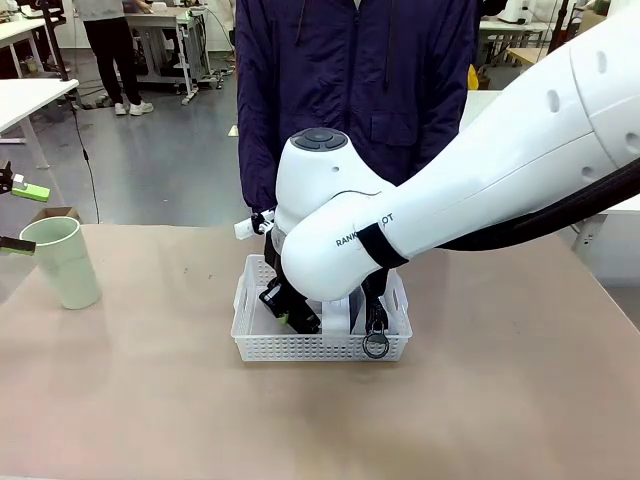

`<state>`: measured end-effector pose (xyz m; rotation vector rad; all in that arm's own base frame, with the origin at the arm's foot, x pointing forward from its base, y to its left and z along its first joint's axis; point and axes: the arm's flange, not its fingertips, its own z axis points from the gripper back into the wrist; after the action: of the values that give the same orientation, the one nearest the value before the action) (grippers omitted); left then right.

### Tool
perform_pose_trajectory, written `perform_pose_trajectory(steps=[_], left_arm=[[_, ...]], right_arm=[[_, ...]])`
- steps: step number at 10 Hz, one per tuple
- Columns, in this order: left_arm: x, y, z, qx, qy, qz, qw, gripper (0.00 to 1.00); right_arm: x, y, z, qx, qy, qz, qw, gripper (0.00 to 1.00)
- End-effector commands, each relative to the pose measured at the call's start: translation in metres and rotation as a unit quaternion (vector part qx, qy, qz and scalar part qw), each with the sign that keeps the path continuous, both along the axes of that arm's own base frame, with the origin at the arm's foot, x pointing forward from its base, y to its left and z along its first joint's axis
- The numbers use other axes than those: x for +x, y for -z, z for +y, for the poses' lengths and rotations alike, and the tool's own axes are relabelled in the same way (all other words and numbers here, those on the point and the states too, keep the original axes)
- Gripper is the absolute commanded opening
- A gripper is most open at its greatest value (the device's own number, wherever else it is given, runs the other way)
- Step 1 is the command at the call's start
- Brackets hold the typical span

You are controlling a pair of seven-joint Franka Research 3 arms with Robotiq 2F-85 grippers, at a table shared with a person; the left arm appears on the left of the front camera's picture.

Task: Efficiently arrange items inside the basket to fit them all.
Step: Pick up the Stapler and place it inside the Organizing basket.

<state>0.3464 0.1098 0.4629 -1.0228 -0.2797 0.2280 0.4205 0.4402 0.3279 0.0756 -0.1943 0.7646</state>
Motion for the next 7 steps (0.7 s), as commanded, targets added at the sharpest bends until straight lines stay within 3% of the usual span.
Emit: perform_pose_trajectory(steps=[1, 4, 5, 6, 7], left_arm=[[-0.0031, -0.0024, 0.0004, 0.002, 0.003, 0.006, 1.0, 1.0], [-0.0031, -0.0024, 0.0004, 0.002, 0.003, 0.006, 1.0, 1.0], [-0.0031, -0.0024, 0.0004, 0.002, 0.003, 0.006, 1.0, 1.0], [-0.0031, -0.0024, 0.0004, 0.002, 0.003, 0.006, 1.0, 1.0], [-0.0031, -0.0024, 0.0004, 0.002, 0.003, 0.006, 1.0, 1.0]], right_arm=[[0.0037, 0.0024, 0.0094, -0.014, 0.013, -0.002, 1.0, 0.37], [0.0011, 0.0019, 0.0115, -0.025, 0.008, -0.005, 1.0, 0.37], [0.0007, 0.0025, 0.0122, -0.029, 0.007, -0.006, 1.0, 0.45], [-0.0001, 0.003, 0.0127, -0.03, 0.0, -0.002, 1.0, 0.97], [-0.0009, 0.0031, 0.0135, -0.032, -0.004, -0.001, 0.999, 1.0]])
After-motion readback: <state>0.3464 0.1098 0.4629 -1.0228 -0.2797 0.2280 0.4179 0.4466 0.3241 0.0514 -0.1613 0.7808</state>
